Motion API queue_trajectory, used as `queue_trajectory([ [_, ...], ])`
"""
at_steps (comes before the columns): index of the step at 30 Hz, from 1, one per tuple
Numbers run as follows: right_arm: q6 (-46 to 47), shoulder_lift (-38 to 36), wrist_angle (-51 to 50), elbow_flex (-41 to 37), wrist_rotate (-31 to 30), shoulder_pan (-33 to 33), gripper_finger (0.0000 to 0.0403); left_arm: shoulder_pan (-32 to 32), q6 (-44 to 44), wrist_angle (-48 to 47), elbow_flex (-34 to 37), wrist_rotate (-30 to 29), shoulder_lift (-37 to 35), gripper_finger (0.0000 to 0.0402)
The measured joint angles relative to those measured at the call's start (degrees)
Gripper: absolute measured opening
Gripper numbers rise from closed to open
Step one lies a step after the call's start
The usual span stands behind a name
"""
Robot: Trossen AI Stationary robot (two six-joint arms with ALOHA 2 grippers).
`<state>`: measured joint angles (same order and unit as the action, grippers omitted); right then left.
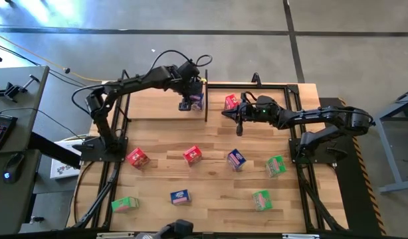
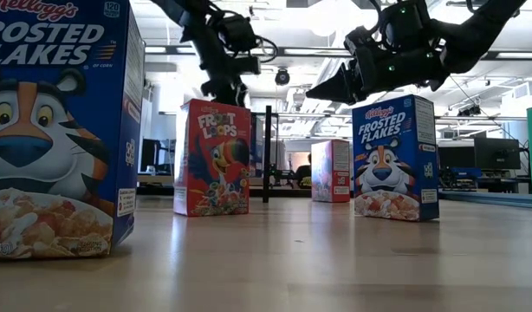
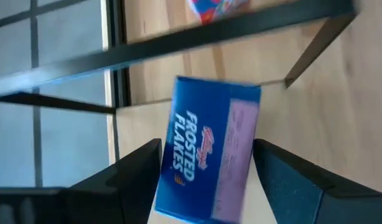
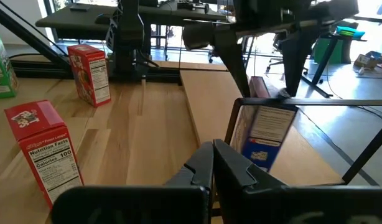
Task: Stack cereal on shelf
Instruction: Put the top blue cereal box on the shelf
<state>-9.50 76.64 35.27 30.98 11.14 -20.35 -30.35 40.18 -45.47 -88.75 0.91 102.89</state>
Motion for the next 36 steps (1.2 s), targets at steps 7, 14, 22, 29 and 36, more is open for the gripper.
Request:
queue_trajectory([
  [7, 0.0, 0.0, 0.0, 0.0, 0.0, 0.0, 0.0000, 0.0, 0.6, 0.0, 0.0, -0.1, 1.1, 0.0245],
  [14, 0.0, 0.0, 0.0, 0.0, 0.0, 0.0, 0.0000, -0.4, 0.0, -0.2, 0.0, -1.6, 1.1, 0.0220],
  [22, 0.0, 0.0, 0.1, 0.0, 0.0, 0.0, 0.0000, -3.7, 1.4, -0.3, 0.0, -2.1, 1.1, 0.0196],
  [29, 0.0, 0.0, 0.1, 0.0, 0.0, 0.0, 0.0000, -8.8, 3.4, 3.3, 0.0, -0.4, 1.1, 0.0194],
  [36, 0.0, 0.0, 0.1, 0.0, 0.0, 0.0, 0.0000, -11.5, 3.0, 6.7, 0.0, 4.8, 1.6, 0.0194],
])
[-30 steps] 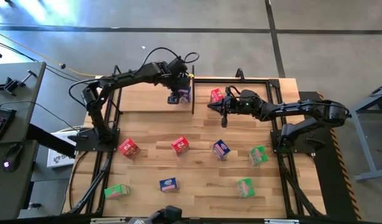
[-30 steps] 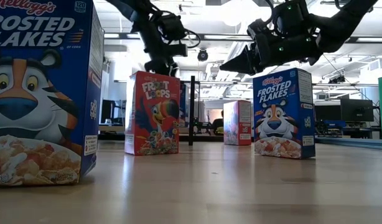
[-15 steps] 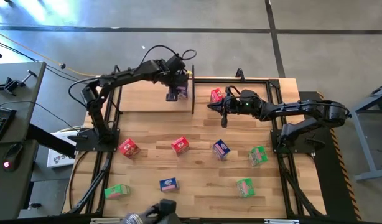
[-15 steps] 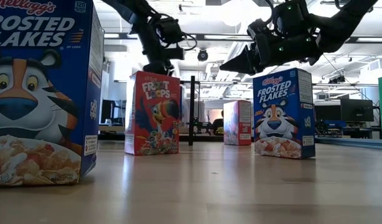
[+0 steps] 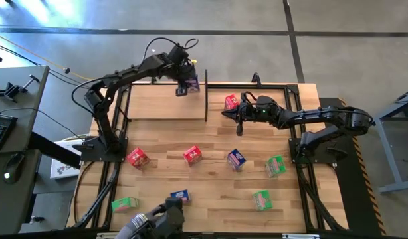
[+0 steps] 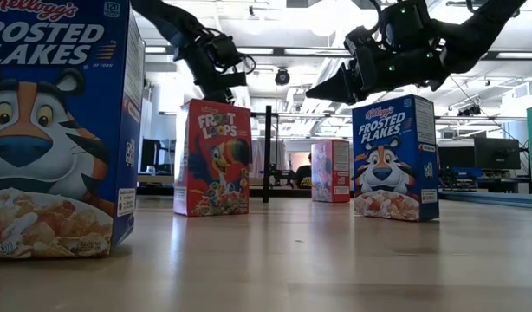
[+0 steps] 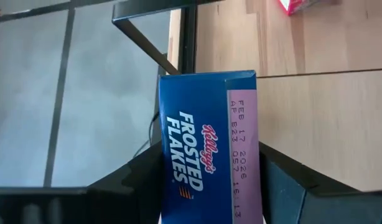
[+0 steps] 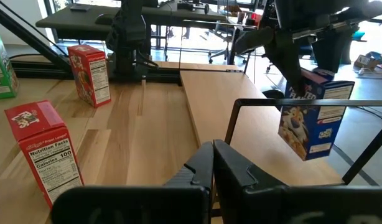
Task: Stack cereal on shelf
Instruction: Put the top blue cereal box on the shelf, then put the bottom left red cereal box on the shelf
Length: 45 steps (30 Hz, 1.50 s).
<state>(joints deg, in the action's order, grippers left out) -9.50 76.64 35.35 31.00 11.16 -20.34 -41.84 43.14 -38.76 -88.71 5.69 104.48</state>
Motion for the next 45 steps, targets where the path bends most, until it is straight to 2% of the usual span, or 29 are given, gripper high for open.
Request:
queue_trajectory([
  [15, 0.0, 0.0, 0.2, 0.0, 0.0, 0.0, 0.0000, -0.7, -3.9, 2.9, 0.0, 0.9, 2.1, 0.0202],
  [24, 0.0, 0.0, 0.2, 0.0, 0.0, 0.0, 0.0000, -0.5, -2.0, 2.9, 0.0, 0.9, 2.1, 0.0214],
  [35, 0.0, 0.0, 0.2, 0.0, 0.0, 0.0, 0.0000, -0.6, -0.9, 2.1, 0.0, 4.2, 2.1, 0.0214],
  [45, 0.0, 0.0, 0.2, 0.0, 0.0, 0.0, 0.0000, -1.1, -3.3, 1.1, -4.7, 4.3, 2.0, 0.0214],
])
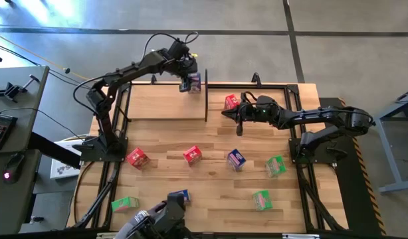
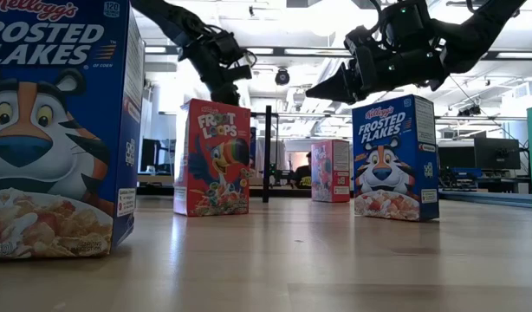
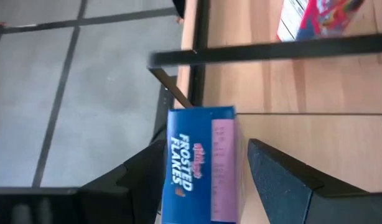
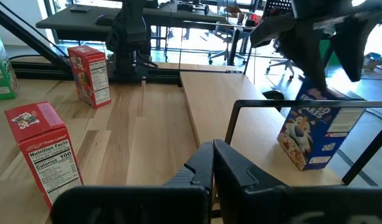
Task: Stack cereal on shelf
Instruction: Put the bottom left red cereal box on the shelf
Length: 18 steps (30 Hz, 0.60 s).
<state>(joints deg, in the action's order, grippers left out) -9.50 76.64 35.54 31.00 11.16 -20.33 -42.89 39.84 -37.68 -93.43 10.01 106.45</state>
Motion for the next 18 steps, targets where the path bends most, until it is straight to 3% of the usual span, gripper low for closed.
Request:
queue_trajectory([
  [7, 0.0, 0.0, 0.0, 0.0, 0.0, 0.0, 0.0000, 0.0, 0.8, -0.6, 0.0, -0.2, -0.5, 0.0214],
  [11, 0.0, 0.0, -0.2, 0.0, 0.0, 0.0, 0.0000, 0.3, 0.2, -0.1, 0.0, -2.2, -4.2, 0.0208],
  [18, -0.7, 0.0, -0.2, 0.0, 0.0, 0.0, 0.0000, 2.7, -10.2, -0.8, 4.0, 1.7, -13.5, 0.0139],
])
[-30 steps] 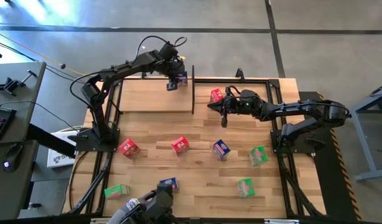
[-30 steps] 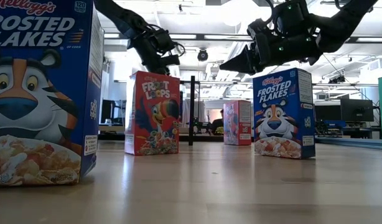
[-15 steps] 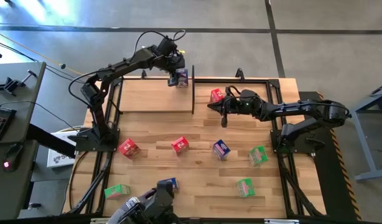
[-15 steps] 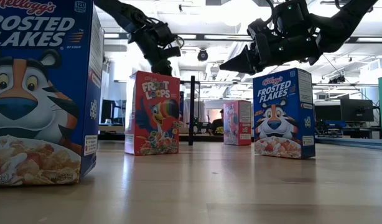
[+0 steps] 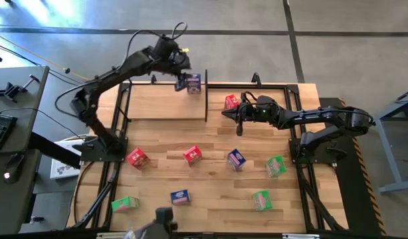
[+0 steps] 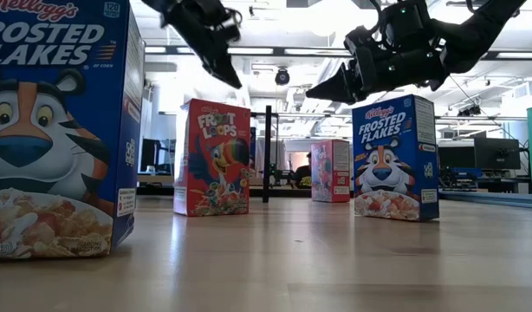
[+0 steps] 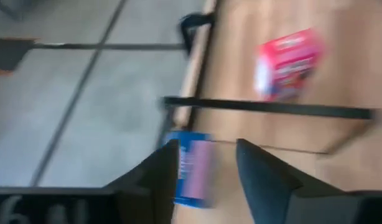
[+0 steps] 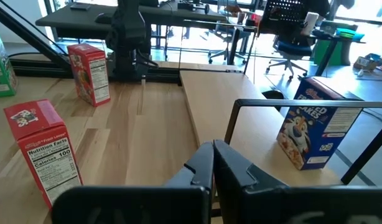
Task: Stack cereal on shelf
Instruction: Put the bottom left red cereal box on the shelf
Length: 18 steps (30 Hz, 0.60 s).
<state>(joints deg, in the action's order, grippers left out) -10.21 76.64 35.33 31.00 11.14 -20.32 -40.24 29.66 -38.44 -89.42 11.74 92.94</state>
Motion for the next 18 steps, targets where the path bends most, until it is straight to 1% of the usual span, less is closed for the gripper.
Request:
queue_trajectory([
  [2, -0.4, 0.0, 0.0, 0.0, 0.0, 0.0, 0.0000, 1.2, -1.8, 1.9, 4.9, 4.5, -3.5, 0.0110],
  [4, -0.9, 0.2, 0.2, 0.0, 1.2, 0.0, 0.0000, 2.3, -4.5, 5.9, 11.2, 8.5, -7.5, 0.0080],
  [6, -1.0, 1.0, 1.7, 0.0, 2.9, 0.0, 0.0000, 3.8, -8.9, 11.6, 17.6, 9.1, -11.9, 0.0050],
  [9, -0.8, 3.0, 6.2, 0.1, 5.2, 0.0, 0.0000, 6.6, -18.2, 21.4, 27.3, 4.9, -17.9, 0.0011],
  [11, -0.7, 4.8, 8.7, 0.1, 6.5, 0.1, 0.0000, 8.4, -25.9, 28.0, 32.3, 4.0, -19.7, 0.0004],
  [12, -0.4, 5.5, 9.7, 0.1, 6.9, 0.1, 0.0000, 9.2, -29.2, 30.0, 33.9, 3.7, -19.9, 0.0007],
  [13, -0.3, 6.2, 10.8, 0.1, 7.1, 0.1, 0.0000, 9.9, -32.2, 31.2, 35.1, 2.9, -19.8, 0.0011],
  [15, -0.1, 7.0, 11.8, 0.1, 7.5, 0.1, 0.0000, 11.5, -36.8, 31.3, 35.8, -0.8, -19.5, 0.0014],
  [17, 0.7, 7.3, 12.1, 0.1, 7.5, 0.1, 0.0000, 13.3, -37.6, 29.0, 35.4, -2.9, -19.5, 0.0008],
  [18, 1.0, 7.3, 12.4, 0.1, 7.5, 0.1, 0.0000, 14.1, -37.5, 25.9, 34.6, -3.2, -19.7, 0.0004],
])
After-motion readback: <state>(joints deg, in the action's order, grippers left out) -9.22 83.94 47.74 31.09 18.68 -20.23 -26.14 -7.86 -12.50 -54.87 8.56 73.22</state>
